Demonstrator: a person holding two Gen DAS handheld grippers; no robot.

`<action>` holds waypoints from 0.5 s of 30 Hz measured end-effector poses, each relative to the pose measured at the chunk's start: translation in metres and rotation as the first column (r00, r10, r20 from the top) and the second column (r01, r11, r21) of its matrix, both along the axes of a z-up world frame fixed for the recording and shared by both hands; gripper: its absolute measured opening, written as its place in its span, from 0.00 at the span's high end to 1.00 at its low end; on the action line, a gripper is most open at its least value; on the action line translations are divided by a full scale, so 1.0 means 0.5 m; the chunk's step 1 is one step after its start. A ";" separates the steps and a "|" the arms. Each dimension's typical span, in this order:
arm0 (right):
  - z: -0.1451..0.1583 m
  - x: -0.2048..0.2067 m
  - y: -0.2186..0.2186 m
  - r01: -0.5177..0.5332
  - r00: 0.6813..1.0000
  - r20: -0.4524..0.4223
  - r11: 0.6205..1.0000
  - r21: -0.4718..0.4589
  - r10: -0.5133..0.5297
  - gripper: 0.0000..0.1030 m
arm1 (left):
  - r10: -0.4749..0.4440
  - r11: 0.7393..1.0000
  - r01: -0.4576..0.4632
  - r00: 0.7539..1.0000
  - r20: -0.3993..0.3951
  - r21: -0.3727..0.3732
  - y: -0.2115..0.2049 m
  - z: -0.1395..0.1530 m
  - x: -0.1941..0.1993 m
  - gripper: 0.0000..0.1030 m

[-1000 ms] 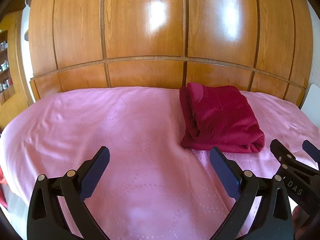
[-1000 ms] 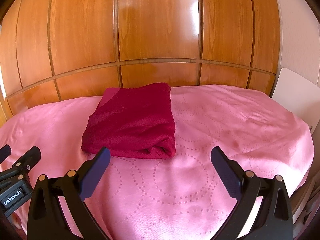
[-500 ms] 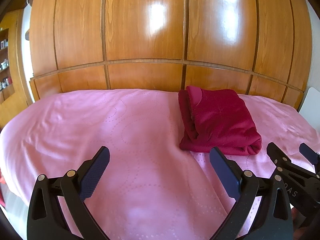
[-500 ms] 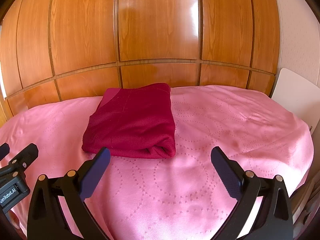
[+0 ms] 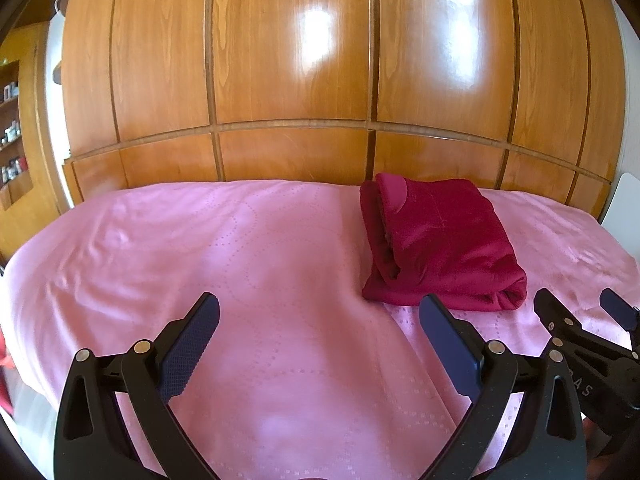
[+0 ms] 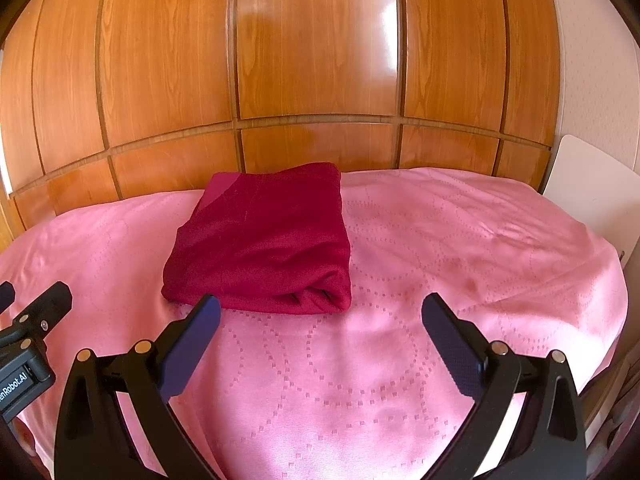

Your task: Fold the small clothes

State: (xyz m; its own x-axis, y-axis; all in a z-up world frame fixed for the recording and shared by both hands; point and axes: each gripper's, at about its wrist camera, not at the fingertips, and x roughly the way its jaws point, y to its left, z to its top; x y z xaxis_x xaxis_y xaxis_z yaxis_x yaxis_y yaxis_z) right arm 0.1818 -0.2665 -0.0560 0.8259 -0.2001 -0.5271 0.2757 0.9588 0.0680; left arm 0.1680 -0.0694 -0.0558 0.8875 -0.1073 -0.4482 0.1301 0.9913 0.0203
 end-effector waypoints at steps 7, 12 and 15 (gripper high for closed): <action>-0.008 0.002 0.002 0.005 1.000 -0.012 1.000 0.002 -0.004 0.02 | -0.001 1.000 0.001 1.000 0.002 0.001 0.002 0.000 0.001 0.04; -0.012 0.002 0.005 0.003 1.000 -0.017 1.000 0.004 -0.003 0.02 | -0.001 1.000 0.001 1.000 0.003 0.020 -0.002 -0.003 0.002 0.04; -0.013 0.002 0.005 0.006 1.000 -0.019 1.000 0.006 -0.006 0.02 | -0.005 1.000 0.005 1.000 -0.014 0.011 0.000 -0.006 0.005 0.04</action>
